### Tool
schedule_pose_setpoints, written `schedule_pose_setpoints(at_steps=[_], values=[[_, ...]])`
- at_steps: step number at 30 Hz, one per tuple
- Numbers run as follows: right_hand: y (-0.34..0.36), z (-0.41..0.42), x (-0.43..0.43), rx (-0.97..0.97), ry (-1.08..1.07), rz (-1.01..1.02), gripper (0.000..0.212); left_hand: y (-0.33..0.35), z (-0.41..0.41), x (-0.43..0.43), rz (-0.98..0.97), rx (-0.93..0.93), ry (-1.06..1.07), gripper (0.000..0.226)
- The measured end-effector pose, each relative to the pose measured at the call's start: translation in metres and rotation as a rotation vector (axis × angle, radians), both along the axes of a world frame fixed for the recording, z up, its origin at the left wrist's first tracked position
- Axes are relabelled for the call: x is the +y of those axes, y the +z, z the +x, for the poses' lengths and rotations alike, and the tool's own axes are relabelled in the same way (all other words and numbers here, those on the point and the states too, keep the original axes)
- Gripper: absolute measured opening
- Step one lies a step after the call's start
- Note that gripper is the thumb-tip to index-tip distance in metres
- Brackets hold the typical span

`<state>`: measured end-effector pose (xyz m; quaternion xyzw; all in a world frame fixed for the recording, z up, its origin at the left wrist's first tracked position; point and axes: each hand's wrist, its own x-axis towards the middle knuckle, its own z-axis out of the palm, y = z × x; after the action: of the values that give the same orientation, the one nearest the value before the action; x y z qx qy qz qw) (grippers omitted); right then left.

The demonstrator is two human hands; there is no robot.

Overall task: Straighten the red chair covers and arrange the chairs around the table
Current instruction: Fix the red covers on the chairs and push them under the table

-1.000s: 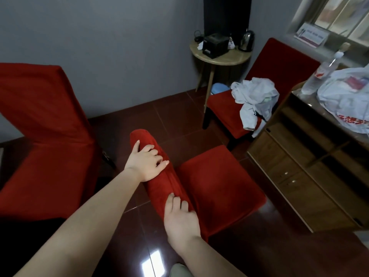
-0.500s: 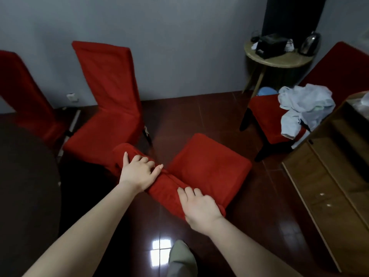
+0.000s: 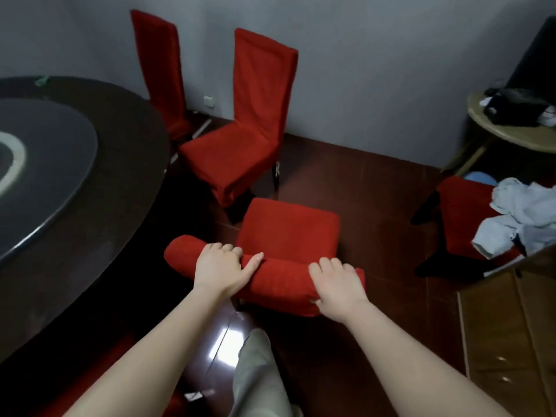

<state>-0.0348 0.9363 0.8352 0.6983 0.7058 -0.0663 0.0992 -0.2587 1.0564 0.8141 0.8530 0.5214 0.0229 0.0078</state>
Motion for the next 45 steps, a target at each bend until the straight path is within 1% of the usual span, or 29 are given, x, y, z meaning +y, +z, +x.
schedule_pose_setpoints(at_steps=[2, 7, 10, 13, 16, 18, 21, 25, 27, 30, 36, 41, 45], values=[[0.002, 0.012, -0.001, -0.014, 0.04, -0.04, 0.063, -0.002, -0.003, -0.021, 0.022, -0.022, 0.014, 0.078], [0.002, 0.047, -0.011, -0.056, 0.133, -0.091, 0.063, -0.007, 0.004, -0.062, 0.043, -0.065, 0.029, 0.067], [0.006, 0.058, -0.013, -0.061, 0.066, -0.166, 0.067, -0.008, 0.015, -0.076, 0.004, -0.072, 0.06, 0.062], [0.006, 0.059, -0.009, -0.021, -0.035, -0.235, 0.065, -0.009, 0.023, -0.077, -0.049, -0.072, 0.119, 0.056], [0.003, 0.061, -0.003, 0.031, -0.056, -0.271, 0.067, -0.01, 0.025, -0.07, -0.06, -0.065, 0.138, 0.056], [0.001, 0.069, 0.002, 0.067, -0.04, -0.315, 0.072, -0.009, 0.028, -0.068, -0.053, -0.067, 0.133, 0.055], [-0.003, 0.088, 0.015, 0.074, 0.042, -0.401, 0.08, -0.012, 0.039, -0.072, -0.048, -0.076, 0.155, 0.058], [-0.003, 0.119, 0.039, 0.042, 0.17, -0.519, 0.095, -0.013, 0.061, -0.074, -0.043, -0.077, 0.224, 0.059], [-0.002, 0.135, 0.048, 0.024, 0.221, -0.522, 0.098, -0.012, 0.078, -0.075, -0.03, -0.09, 0.257, 0.055], [0.003, 0.159, 0.061, 0.016, 0.268, -0.523, 0.099, -0.011, 0.103, -0.075, -0.058, -0.099, 0.315, 0.052], [0.001, 0.191, 0.068, 0.046, 0.33, -0.486, 0.098, -0.006, 0.136, -0.083, -0.023, -0.145, 0.398, 0.052], [-0.001, 0.21, 0.07, 0.038, 0.512, -0.465, 0.094, -0.007, 0.158, -0.118, 0.054, -0.206, 0.554, 0.053], [-0.001, 0.232, 0.075, 0.012, 0.688, -0.463, 0.092, -0.013, 0.192, -0.16, 0.113, -0.192, 0.714, 0.051]])
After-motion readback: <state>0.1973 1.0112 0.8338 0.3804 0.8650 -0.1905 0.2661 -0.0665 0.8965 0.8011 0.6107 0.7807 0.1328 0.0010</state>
